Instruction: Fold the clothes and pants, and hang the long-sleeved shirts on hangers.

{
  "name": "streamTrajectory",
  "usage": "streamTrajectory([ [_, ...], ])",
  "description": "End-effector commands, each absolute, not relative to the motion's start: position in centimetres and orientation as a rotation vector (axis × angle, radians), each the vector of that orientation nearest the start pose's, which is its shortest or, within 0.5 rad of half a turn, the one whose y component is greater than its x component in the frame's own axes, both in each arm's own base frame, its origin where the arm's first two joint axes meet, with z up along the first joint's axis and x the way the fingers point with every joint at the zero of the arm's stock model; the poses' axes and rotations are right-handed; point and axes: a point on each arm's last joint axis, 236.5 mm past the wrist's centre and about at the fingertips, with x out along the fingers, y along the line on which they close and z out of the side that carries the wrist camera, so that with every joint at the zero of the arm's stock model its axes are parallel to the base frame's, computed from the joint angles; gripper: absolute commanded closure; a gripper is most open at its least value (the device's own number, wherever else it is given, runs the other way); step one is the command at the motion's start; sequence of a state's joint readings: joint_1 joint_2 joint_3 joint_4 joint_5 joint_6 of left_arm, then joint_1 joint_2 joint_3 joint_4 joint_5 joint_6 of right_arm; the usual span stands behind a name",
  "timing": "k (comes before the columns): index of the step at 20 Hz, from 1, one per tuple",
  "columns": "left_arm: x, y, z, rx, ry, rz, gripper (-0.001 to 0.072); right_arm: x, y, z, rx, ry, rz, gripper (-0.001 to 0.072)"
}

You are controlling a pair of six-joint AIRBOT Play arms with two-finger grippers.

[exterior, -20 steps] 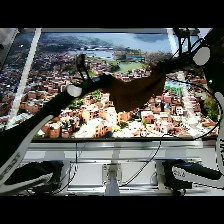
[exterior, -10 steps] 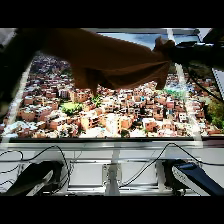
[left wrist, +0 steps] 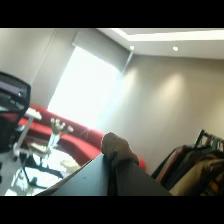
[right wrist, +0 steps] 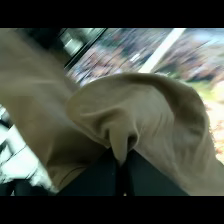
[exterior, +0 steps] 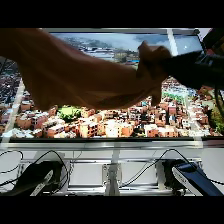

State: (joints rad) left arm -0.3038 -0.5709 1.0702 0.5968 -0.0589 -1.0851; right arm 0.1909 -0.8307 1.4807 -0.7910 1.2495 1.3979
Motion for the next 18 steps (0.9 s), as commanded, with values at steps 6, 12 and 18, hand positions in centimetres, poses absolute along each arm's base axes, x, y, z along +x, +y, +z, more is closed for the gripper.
streamTrajectory([
  [6,43.7,-22.3,30.0,-0.516,0.049,-0.465,0.0692,34.6,14.6,24.4,0.130,0.584,0.378,0.0695],
  [12,47.2,-37.2,21.6,-0.318,0.098,-0.571,0.0691,39.9,8.0,17.0,0.132,0.579,0.091,0.0694],
  [18,45.4,-43.9,15.0,-0.205,0.079,-0.602,0.0689,42.1,-6.2,13.1,0.249,0.626,-0.258,0.0694],
])
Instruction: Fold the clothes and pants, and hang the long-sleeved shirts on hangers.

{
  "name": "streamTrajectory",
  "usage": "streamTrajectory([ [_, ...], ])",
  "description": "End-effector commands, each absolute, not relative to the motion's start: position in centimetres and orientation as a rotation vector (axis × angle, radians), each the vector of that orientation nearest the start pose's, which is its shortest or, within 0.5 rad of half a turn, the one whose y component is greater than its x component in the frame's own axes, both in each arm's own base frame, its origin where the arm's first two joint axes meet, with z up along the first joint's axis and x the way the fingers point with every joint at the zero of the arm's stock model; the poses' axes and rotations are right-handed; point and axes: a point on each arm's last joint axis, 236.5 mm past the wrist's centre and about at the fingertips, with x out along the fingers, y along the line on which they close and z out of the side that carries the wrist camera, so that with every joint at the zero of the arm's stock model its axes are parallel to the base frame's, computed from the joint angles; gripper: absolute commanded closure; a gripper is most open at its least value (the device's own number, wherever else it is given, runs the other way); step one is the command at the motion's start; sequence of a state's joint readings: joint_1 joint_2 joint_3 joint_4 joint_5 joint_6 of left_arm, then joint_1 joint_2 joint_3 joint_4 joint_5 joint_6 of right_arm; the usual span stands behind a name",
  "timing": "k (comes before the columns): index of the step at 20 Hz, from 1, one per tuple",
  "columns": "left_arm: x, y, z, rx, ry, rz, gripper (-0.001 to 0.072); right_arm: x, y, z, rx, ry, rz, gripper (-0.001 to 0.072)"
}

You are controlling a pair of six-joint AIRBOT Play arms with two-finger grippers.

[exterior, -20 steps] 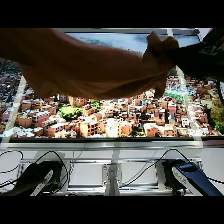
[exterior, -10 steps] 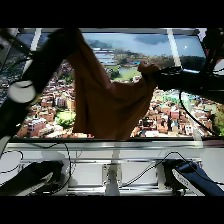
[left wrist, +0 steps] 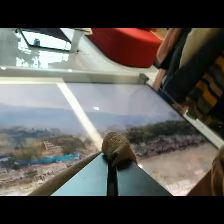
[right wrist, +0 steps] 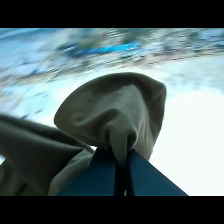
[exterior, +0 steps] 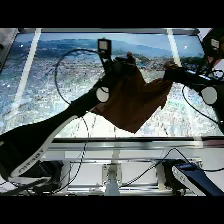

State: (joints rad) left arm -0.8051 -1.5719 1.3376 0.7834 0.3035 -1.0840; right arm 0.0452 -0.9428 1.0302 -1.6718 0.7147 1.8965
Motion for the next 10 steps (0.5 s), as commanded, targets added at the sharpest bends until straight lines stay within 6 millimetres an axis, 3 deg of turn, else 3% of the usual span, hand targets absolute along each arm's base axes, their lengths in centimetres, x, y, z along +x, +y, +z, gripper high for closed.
streamTrajectory([
  [1,45.2,-44.4,14.0,-0.196,0.093,-0.609,0.0688,41.9,-8.1,12.1,0.268,0.647,-0.305,0.0694],
  [3,45.2,-44.9,12.7,-0.184,0.112,-0.612,0.0686,41.6,-11.2,9.9,0.301,0.690,-0.379,0.0694],
  [4,45.2,-44.9,12.4,-0.182,0.115,-0.612,0.0642,41.6,-12.1,8.6,0.331,0.713,-0.402,0.0694],
  [5,45.2,-44.9,12.5,-0.183,0.114,-0.612,0.0497,41.7,-12.6,7.4,0.361,0.736,-0.415,0.0694],
  [6,45.1,-44.9,12.8,-0.185,0.113,-0.615,0.0220,41.8,-12.7,6.5,0.388,0.755,-0.419,0.0694],
  [7,44.9,-44.8,13.1,-0.204,0.123,-0.616,0.0056,41.9,-12.5,5.8,0.403,0.769,-0.418,0.0694],
  [9,43.5,-45.4,12.4,-0.316,0.280,-0.660,0.0064,42.1,-12.5,5.4,0.405,0.776,-0.417,0.0674],
  [10,41.8,-46.3,11.5,-0.350,0.397,-0.730,0.0064,42.1,-12.6,5.4,0.397,0.776,-0.417,0.0673],
])
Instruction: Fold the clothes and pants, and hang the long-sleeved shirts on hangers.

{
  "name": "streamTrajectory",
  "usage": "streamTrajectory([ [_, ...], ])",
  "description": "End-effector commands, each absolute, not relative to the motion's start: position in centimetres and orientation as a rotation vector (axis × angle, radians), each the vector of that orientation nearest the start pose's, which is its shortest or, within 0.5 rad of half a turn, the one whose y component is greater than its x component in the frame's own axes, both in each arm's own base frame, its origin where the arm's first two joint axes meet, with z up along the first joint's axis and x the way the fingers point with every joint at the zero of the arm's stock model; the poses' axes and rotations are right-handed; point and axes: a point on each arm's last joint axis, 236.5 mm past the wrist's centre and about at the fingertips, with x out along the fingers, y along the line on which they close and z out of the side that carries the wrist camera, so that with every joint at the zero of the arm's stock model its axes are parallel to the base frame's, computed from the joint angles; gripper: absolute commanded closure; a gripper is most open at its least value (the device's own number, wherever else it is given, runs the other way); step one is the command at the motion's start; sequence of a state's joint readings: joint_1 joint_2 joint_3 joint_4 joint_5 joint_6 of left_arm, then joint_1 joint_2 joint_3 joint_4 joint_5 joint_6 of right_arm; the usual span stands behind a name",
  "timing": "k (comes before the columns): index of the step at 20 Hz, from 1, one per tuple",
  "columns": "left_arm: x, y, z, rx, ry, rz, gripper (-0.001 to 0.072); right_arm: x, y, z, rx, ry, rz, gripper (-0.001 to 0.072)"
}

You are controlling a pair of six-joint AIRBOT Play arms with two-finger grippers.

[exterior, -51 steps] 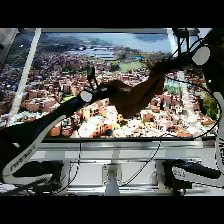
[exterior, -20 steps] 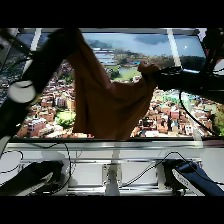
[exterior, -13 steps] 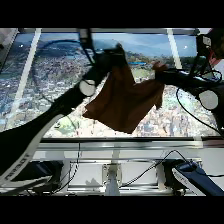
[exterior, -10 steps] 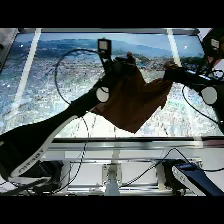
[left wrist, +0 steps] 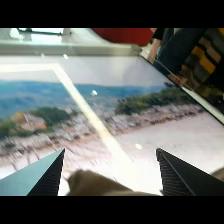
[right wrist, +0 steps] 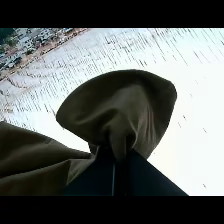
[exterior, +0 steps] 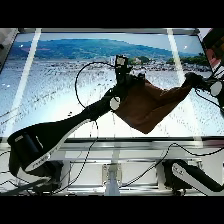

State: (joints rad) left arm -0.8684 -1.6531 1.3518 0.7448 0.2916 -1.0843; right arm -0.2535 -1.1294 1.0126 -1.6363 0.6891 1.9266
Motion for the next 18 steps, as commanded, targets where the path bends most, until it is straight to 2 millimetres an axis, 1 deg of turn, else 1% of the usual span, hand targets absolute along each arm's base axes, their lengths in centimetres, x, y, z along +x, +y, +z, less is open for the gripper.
streamTrajectory([
  [1,39.8,-47.1,10.6,-0.344,0.500,-0.811,0.0067,42.1,-12.7,5.5,0.378,0.777,-0.415,0.0671],
  [2,37.5,-47.7,9.6,-0.350,0.621,-0.887,0.0074,42.1,-12.8,5.5,0.355,0.780,-0.411,0.0557],
  [3,35.5,-47.9,8.3,-0.372,0.744,-0.936,0.0073,42.1,-12.9,5.6,0.331,0.782,-0.400,0.0352],
  [4,33.2,-48.0,6.8,-0.390,0.880,-0.974,0.0073,42.1,-12.9,5.6,0.303,0.785,-0.389,0.0170],
  [5,31.3,-47.9,5.3,-0.375,0.987,-1.000,0.0073,42.1,-12.9,5.6,0.278,0.790,-0.379,0.0154],
  [6,29.6,-47.6,3.6,-0.351,1.085,-1.010,0.0073,42.0,-13.0,5.6,0.257,0.797,-0.376,0.0154],
  [7,28.5,-47.3,2.0,-0.330,1.163,-1.002,0.0073,42.0,-13.1,5.6,0.247,0.800,-0.376,0.0154],
  [9,26.8,-46.6,-1.3,-0.337,1.327,-0.932,0.0073,41.9,-13.1,5.5,0.233,0.807,-0.371,0.0154],
  [11,25.5,-45.9,-3.6,-0.337,1.420,-0.894,0.0075,41.7,-13.1,5.3,0.232,0.817,-0.372,0.0154],
  [12,24.5,-45.4,-4.5,-0.328,1.460,-0.889,0.0149,41.6,-13.1,5.3,0.231,0.821,-0.373,0.0154],
  [15,21.3,-43.7,-5.8,-0.294,1.549,-0.885,0.0157,41.6,-13.2,5.3,0.227,0.822,-0.375,0.0154],
  [17,20.4,-43.1,-6.3,-0.302,1.538,-0.856,0.0157,41.6,-13.2,5.3,0.227,0.820,-0.375,0.0154],
  [18,20.5,-42.8,-6.7,-0.328,1.524,-0.819,0.0157,41.6,-13.2,5.3,0.227,0.820,-0.375,0.0153],
])
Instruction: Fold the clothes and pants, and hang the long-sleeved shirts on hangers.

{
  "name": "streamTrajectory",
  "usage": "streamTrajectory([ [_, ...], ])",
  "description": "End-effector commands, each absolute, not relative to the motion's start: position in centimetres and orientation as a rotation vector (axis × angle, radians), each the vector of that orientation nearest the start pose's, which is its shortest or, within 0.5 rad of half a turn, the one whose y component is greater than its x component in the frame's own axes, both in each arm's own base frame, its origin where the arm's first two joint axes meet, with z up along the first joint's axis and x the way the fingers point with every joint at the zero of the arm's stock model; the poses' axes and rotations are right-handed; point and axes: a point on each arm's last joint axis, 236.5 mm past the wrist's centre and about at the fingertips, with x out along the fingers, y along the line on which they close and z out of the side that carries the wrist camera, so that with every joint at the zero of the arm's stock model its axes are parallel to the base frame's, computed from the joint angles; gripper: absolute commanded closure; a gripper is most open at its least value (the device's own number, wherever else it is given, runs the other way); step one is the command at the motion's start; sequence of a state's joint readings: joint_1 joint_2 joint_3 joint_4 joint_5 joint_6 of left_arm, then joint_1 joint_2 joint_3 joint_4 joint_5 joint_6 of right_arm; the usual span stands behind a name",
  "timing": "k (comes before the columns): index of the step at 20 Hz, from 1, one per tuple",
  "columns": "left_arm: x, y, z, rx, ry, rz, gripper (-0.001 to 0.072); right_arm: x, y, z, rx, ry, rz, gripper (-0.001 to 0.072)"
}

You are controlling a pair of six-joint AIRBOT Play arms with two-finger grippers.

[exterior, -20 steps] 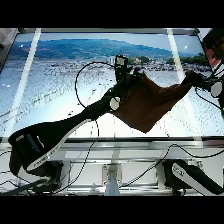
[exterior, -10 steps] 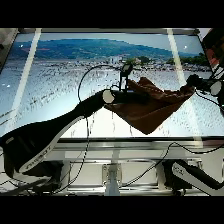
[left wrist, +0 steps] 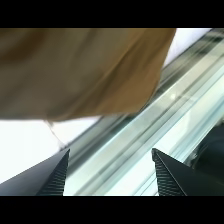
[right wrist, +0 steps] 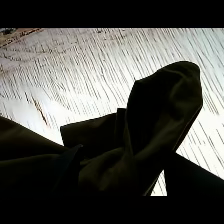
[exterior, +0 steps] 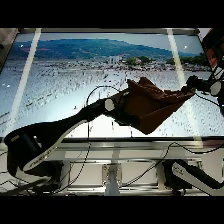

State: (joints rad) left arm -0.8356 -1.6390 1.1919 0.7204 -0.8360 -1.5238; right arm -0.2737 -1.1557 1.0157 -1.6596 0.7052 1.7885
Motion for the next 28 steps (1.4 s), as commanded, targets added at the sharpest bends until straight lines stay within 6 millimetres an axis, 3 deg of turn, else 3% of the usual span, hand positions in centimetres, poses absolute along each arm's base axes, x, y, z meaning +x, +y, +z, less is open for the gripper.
streamTrajectory([
  [1,20.8,-42.6,-7.2,-0.370,1.511,-0.764,0.0157,41.6,-13.2,5.3,0.227,0.820,-0.374,0.0154],
  [3,22.2,-42.6,-8.4,-0.462,1.482,-0.658,0.0157,41.6,-13.2,5.3,0.228,0.820,-0.374,0.0154],
  [7,25.9,-44.2,-8.8,-0.623,1.352,-0.568,0.0158,41.6,-13.1,5.3,0.230,0.822,-0.374,0.0154],
  [11,26.0,-44.9,-10.3,-0.770,1.406,-0.482,0.0161,41.4,-12.9,5.3,0.242,0.829,-0.371,0.0154],
  [14,27.4,-45.2,-9.8,-0.792,1.358,-0.472,0.0391,41.2,-12.8,5.8,0.246,0.821,-0.370,0.0156],
  [15,28.3,-45.3,-9.4,-0.803,1.320,-0.467,0.0484,41.1,-12.7,5.9,0.247,0.823,-0.371,0.0159],
  [16,29.5,-45.4,-8.8,-0.815,1.276,-0.463,0.0627,40.9,-12.7,6.0,0.248,0.828,-0.371,0.0159],
  [17,30.7,-45.5,-7.9,-0.796,1.224,-0.488,0.0688,40.7,-12.6,6.1,0.248,0.829,-0.372,0.0159],
  [19,32.4,-46.1,-5.2,-0.718,1.148,-0.598,0.0688,40.5,-12.7,6.5,0.243,0.824,-0.373,0.0159],
  [21,34.4,-45.7,-0.6,-0.639,1.058,-0.729,0.0689,40.3,-12.7,6.9,0.236,0.818,-0.376,0.0159],
  [23,35.9,-43.2,4.4,-0.598,1.001,-0.820,0.0690,40.1,-12.7,7.2,0.236,0.817,-0.376,0.0159],
  [24,36.0,-41.1,6.5,-0.560,0.996,-0.852,0.0691,40.0,-12.7,7.2,0.236,0.818,-0.377,0.0159],
  [28,32.9,-30.6,11.3,-0.381,1.112,-0.871,0.0692,39.5,-12.5,6.9,0.240,0.842,-0.379,0.0160],
])
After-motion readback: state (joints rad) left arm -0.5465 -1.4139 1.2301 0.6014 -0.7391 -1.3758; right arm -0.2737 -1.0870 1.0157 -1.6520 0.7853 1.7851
